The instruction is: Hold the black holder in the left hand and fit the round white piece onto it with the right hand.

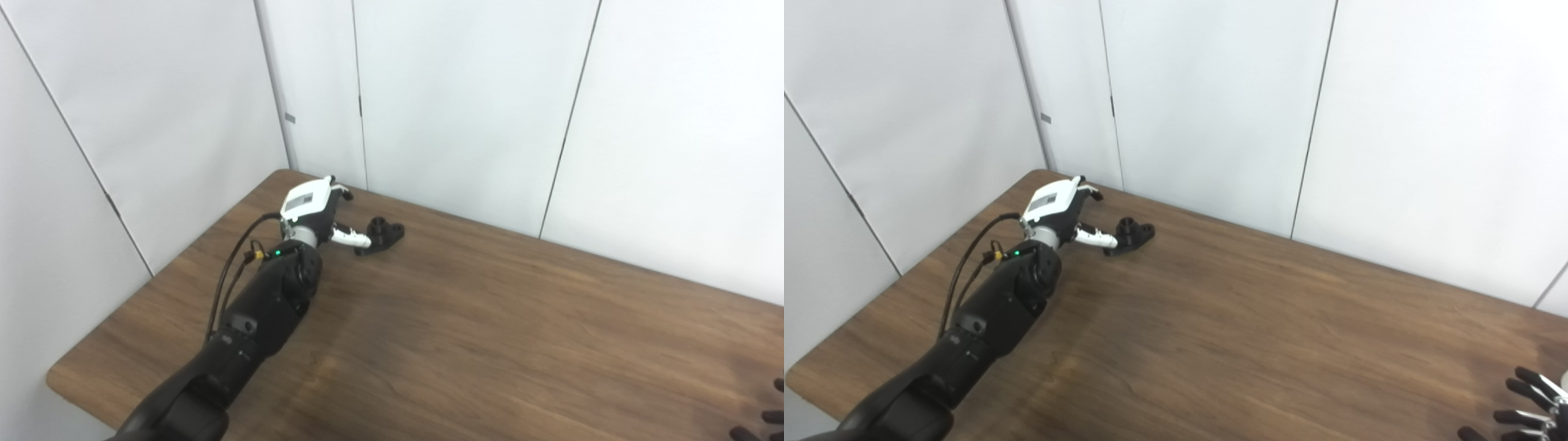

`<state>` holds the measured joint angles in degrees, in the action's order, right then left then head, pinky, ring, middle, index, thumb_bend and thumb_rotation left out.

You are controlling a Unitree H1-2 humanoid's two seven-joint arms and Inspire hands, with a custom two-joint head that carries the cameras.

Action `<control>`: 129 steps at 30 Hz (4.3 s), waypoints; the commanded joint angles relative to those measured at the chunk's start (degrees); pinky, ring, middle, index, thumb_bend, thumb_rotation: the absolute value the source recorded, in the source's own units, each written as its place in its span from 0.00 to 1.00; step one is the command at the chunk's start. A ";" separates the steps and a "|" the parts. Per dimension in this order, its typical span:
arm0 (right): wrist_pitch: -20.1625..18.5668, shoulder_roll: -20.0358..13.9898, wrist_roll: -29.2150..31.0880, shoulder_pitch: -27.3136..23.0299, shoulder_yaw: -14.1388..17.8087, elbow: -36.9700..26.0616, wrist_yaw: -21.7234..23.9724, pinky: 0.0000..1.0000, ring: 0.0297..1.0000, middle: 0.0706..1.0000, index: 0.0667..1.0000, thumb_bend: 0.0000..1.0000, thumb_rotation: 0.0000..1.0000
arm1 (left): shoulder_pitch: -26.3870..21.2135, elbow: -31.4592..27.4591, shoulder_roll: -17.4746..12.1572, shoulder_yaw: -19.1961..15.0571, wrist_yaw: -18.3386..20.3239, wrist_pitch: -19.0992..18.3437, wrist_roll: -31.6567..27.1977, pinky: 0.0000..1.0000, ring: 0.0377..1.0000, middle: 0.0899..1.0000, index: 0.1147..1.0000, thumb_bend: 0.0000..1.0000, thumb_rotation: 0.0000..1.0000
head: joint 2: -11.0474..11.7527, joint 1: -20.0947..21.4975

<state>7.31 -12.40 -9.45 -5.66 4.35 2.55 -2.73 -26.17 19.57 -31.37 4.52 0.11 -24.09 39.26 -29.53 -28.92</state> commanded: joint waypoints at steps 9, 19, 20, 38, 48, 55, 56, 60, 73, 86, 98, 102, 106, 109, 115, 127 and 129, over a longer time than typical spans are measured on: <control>2.11 -0.46 -0.20 -0.53 0.53 -2.35 -0.69 0.43 0.56 0.72 0.75 0.53 0.00 | -1.54 2.29 -0.38 1.40 -3.38 1.74 -0.10 0.99 1.00 1.00 0.76 1.00 0.39 | -0.34 0.05; 2.69 -0.61 0.53 -0.15 0.13 -2.32 0.15 0.44 0.57 0.72 0.75 0.52 0.01 | -0.55 8.03 1.59 2.53 -10.25 5.04 -0.55 1.00 1.00 1.00 0.73 0.93 0.25 | -0.63 0.52; 2.52 -0.62 0.45 -0.11 0.07 -2.47 0.22 0.45 0.57 0.72 0.76 0.52 0.03 | -0.52 8.80 1.75 2.59 -11.09 5.62 -0.75 1.00 1.00 1.00 0.71 0.92 0.23 | -0.63 0.52; 1.73 -0.37 0.03 0.02 0.09 -3.66 0.21 0.43 0.56 0.72 0.76 0.51 0.01 | -0.91 17.97 7.64 -2.36 -21.17 13.11 -11.23 0.98 1.00 0.97 0.61 0.88 0.15 | -1.21 0.93; 1.60 -0.55 -0.42 0.52 0.09 -4.76 0.33 0.44 0.57 0.71 0.75 0.50 0.00 | -0.96 22.04 10.04 -3.82 -24.70 15.96 -14.75 0.89 1.00 0.98 0.59 0.88 0.14 | -1.83 1.33; 0.75 -0.58 -0.66 0.83 0.09 -5.57 0.48 0.45 0.57 0.72 0.75 0.50 0.00 | -0.81 23.15 11.06 -4.01 -24.27 16.63 -16.17 0.93 1.00 0.98 0.61 0.89 0.13 | -2.51 1.62; 0.56 -0.55 -0.74 0.87 0.10 -5.71 0.45 0.44 0.56 0.72 0.75 0.50 0.00 | -0.74 23.10 11.12 -4.02 -24.12 16.68 -16.31 0.95 1.00 0.98 0.61 0.89 0.13 | -2.56 1.67; 0.55 -0.51 -0.40 1.03 0.13 -6.11 0.64 0.43 0.55 0.71 0.75 0.50 0.00 | -0.49 23.37 10.89 -2.46 -22.98 16.02 -15.48 0.97 1.00 0.99 0.62 0.90 0.14 | -2.63 1.84; -0.45 -0.55 -1.65 1.30 0.21 -7.03 0.20 0.44 0.56 0.72 0.76 0.50 0.00 | -0.55 25.94 11.53 -1.04 -22.71 17.81 -16.23 0.99 1.00 1.00 0.62 0.92 0.16 | -3.36 2.02; 0.11 -0.36 -1.60 1.42 0.26 -7.44 -0.02 0.42 0.56 0.72 0.75 0.51 0.00 | -1.37 28.75 11.75 -1.08 -19.56 16.03 -18.10 1.00 1.00 0.99 0.58 0.89 0.20 | -4.00 2.30; -0.86 -0.31 -1.72 1.57 0.31 -8.28 0.11 0.43 0.56 0.72 0.75 0.51 0.00 | -2.39 32.14 12.34 0.48 -20.17 18.77 -17.49 1.00 1.00 0.93 0.42 0.52 0.06 | -4.10 2.59; -1.29 -0.28 -1.80 1.56 0.41 -8.58 0.08 0.44 0.57 0.71 0.74 0.51 0.00 | -2.12 32.23 12.46 0.90 -19.72 20.47 -17.86 1.00 1.00 0.92 0.42 0.52 0.06 | -4.34 2.62; -1.46 -0.38 -1.63 1.46 0.45 -8.81 0.19 0.44 0.57 0.72 0.74 0.51 0.00 | -2.06 32.82 12.81 0.99 -19.78 21.62 -18.45 1.00 1.00 0.92 0.42 0.52 0.06 | -4.53 2.65; -1.73 -0.43 -1.81 1.43 0.40 -9.05 0.18 0.43 0.55 0.72 0.74 0.50 0.00 | -1.75 33.15 12.91 1.34 -19.75 22.75 -18.36 1.00 1.00 0.92 0.42 0.52 0.06 | -4.53 2.65; -2.01 -0.28 -1.69 1.53 0.39 -9.31 0.20 0.43 0.57 0.71 0.74 0.51 0.00 | -0.99 32.72 12.55 2.36 -17.29 24.45 -18.65 1.00 1.00 0.93 0.42 0.52 0.06 | -4.63 3.39; -1.97 0.01 -2.10 1.03 0.28 -8.93 -0.03 0.42 0.53 0.70 0.73 0.53 0.00 | 1.82 22.30 10.41 7.39 -7.05 30.44 -19.54 1.00 1.00 0.95 0.42 0.52 0.06 | -5.15 6.59; -2.20 0.09 -2.20 0.95 0.33 -9.04 -0.05 0.42 0.53 0.70 0.73 0.54 0.00 | 2.49 19.33 10.46 8.44 -5.19 29.95 -19.95 1.00 1.00 0.95 0.42 0.52 0.06 | -5.26 7.29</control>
<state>4.33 -12.06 -11.70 -2.96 4.22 -4.64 -2.17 -26.39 39.83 -25.16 8.64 -14.32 5.67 19.78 -34.72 -21.63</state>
